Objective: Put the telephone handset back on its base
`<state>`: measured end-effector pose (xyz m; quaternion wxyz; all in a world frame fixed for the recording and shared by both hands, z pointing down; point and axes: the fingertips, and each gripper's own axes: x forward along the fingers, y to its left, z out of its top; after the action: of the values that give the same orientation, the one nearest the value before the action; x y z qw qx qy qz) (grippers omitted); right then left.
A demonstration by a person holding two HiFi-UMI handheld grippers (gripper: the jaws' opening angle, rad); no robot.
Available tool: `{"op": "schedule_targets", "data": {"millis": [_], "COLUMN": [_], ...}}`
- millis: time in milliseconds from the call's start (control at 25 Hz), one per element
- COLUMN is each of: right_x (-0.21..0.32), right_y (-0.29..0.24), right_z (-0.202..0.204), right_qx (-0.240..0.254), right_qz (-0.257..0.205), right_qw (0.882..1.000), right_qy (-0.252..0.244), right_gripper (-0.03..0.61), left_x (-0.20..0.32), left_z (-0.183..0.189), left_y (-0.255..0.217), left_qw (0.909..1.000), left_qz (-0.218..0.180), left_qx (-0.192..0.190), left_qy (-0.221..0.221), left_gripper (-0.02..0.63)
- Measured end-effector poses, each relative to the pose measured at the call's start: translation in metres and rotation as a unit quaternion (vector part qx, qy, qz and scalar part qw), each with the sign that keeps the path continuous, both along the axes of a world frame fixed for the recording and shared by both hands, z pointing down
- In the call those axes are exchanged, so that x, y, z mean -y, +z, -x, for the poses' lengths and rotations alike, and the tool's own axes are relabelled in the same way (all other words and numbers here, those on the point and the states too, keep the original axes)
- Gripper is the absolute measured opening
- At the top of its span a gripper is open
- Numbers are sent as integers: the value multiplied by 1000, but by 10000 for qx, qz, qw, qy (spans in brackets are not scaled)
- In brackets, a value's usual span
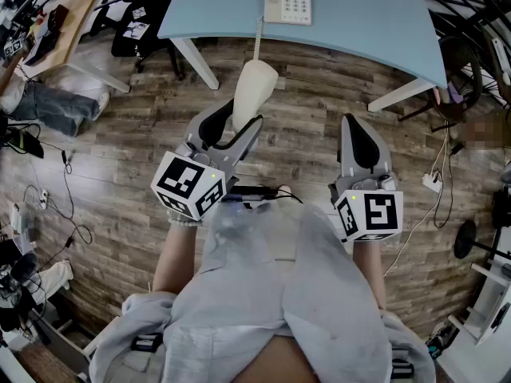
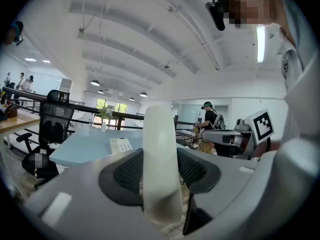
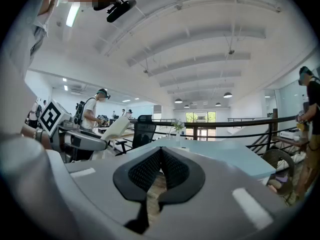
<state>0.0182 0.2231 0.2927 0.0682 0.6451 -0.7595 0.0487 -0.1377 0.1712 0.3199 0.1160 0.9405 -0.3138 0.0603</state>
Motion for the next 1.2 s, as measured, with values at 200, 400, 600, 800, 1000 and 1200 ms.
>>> {"op": "schedule_targets", "data": {"millis": [200,400,600,800,1000,1200], "right_x": [-2,-7,-8,-13,-14,-20], "right_y": [0,1,-1,1,0,1], "right_z": [-3,-7,-8,-12,-18,-25], "right_qx": [6,59,63,98,143,105], "right_qz": [-5,-28,-36,-17,-82,-45], "right_qw": [10000,10000,9999,9998,9997,9995], "right_qy": [-19,-25,-84,-163,-194,-283], "right_gripper": [5,5,5,5,5,5], "left_x": [-2,-5,-8,-13,-16,-22], "left_z": [-2,-4,-5,-9,-11,-17], "left_y": [-2,-2,-4,-7,-11,-13], "left_qw": [10000,10000,9999,9998,9995,9992], "left_qz": [-51,-67,-71,-98,-119,-88], "left_qx": [18,32,30,34,8,-75], "left_qy": [-23,-54,-102,-160,-278,-389], "left_gripper": [207,207,207,207,207,207]}}
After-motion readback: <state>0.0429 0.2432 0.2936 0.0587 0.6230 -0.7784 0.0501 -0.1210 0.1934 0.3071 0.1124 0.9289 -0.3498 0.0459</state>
